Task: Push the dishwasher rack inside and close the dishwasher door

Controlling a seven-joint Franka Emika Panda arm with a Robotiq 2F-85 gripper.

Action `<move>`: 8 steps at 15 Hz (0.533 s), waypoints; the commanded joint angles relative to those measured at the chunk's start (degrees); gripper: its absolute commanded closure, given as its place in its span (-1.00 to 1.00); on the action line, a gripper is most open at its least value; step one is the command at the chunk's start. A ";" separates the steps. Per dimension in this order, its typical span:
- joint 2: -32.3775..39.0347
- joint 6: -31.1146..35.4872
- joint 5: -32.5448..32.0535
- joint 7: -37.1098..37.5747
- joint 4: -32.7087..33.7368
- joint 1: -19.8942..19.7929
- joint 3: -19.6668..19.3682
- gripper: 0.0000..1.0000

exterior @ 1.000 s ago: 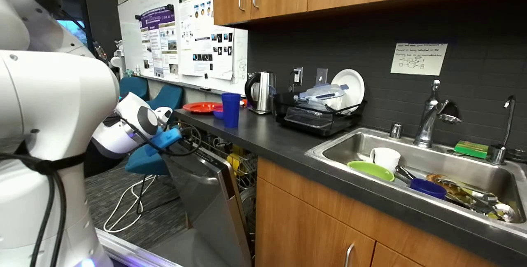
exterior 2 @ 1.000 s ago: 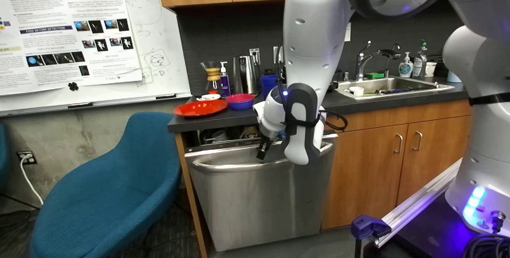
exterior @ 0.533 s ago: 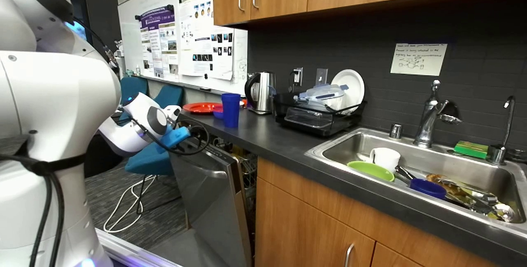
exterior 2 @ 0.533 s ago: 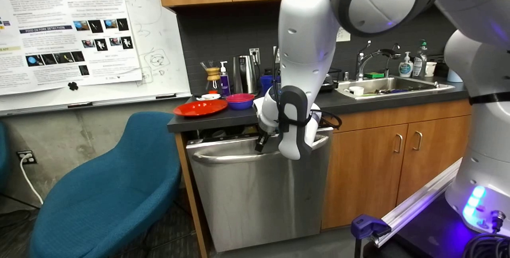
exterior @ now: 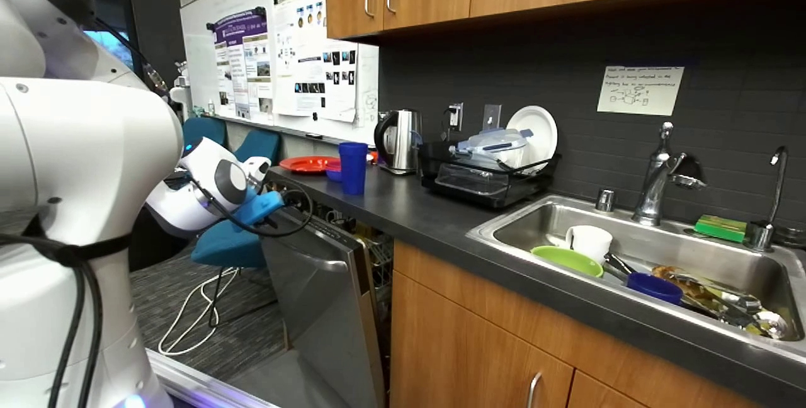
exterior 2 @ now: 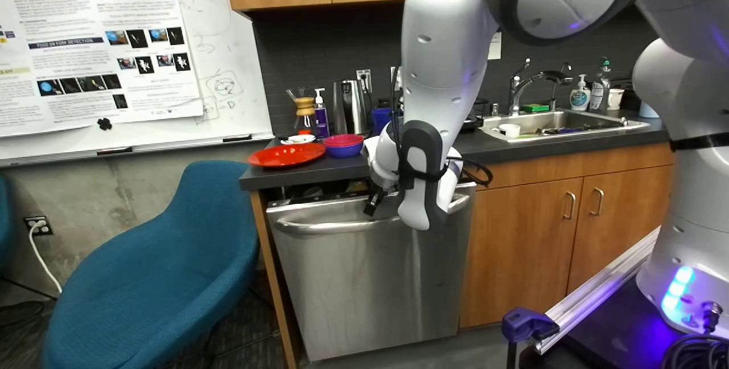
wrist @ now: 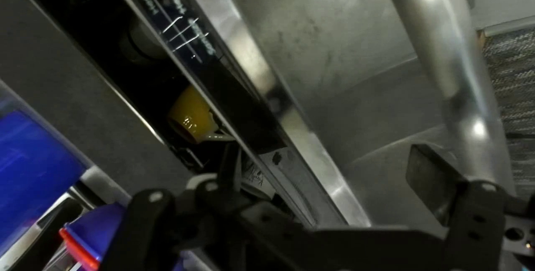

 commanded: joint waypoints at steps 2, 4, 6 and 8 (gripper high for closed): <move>2.42 -0.06 7.40 1.07 -1.43 10.88 -9.05 -1.00; 4.18 -0.18 9.51 1.67 -1.57 14.24 -12.27 -1.00; 5.32 -0.24 10.58 2.30 -2.04 16.47 -14.09 -1.00; 5.51 -0.12 10.60 2.65 -3.02 17.54 -14.61 -1.00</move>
